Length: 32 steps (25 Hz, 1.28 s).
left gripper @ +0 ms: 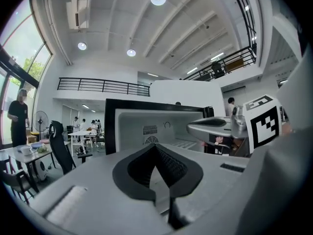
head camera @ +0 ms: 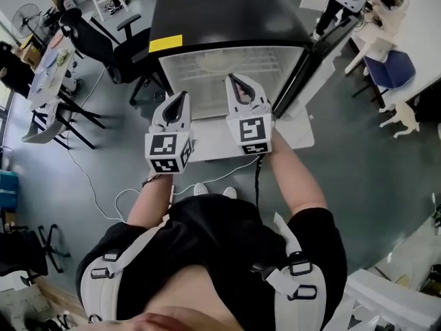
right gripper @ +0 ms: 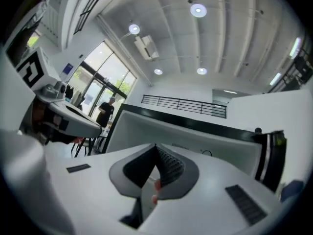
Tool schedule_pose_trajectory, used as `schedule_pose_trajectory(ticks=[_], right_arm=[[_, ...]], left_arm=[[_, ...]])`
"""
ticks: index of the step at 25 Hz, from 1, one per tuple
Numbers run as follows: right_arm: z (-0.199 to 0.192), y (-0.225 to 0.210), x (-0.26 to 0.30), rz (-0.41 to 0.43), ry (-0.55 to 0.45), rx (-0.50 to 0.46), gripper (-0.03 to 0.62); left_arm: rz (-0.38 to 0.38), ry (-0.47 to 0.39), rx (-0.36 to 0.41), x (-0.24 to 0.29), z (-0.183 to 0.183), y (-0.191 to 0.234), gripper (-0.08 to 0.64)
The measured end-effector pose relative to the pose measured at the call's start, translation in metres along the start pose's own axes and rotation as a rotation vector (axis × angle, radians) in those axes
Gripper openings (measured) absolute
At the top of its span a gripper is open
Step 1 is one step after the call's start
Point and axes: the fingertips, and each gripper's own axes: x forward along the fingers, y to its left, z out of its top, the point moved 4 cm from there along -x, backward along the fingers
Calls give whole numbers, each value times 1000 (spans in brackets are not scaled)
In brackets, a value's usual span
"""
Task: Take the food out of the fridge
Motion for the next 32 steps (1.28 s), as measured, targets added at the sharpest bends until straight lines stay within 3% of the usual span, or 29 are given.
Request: schedule_pose_trajectory(ticks=[3,4,5,8,12,14,15,17,26,32], right_arm=[[-10,5,18,154,12,-257,11],[-19,9,25,221,43,-340,139],[-29,12,31,281,86,-406,195],[-56,12,48,368,206,-548,201],[-83,9,70,377,322,-738,195],[-91,10,77,357,349,-822,135],[-93,11,81,347,355,-841,102],[-97,14,87,350,370,-836,102],[-105,16,91,462,496,-831,153],[-116,17,97,469,540,-873,160]], left_arm=[[-6,18,-5,2,-8,6,-2],[-6,18,-7,3,-9,8,-2],[-6,19,-10,4,-10,11,-2],[-4,20,-20,5,-12,16,-2],[-1,13,-22,5,-10,20,-2],[2,12,-24,4,-10,23,-2],[5,12,-27,4,-10,24,-2],[12,14,-33,4,-11,28,-2],[3,23,-32,8,-14,30,-2],[-18,25,-30,15,-14,29,-2]])
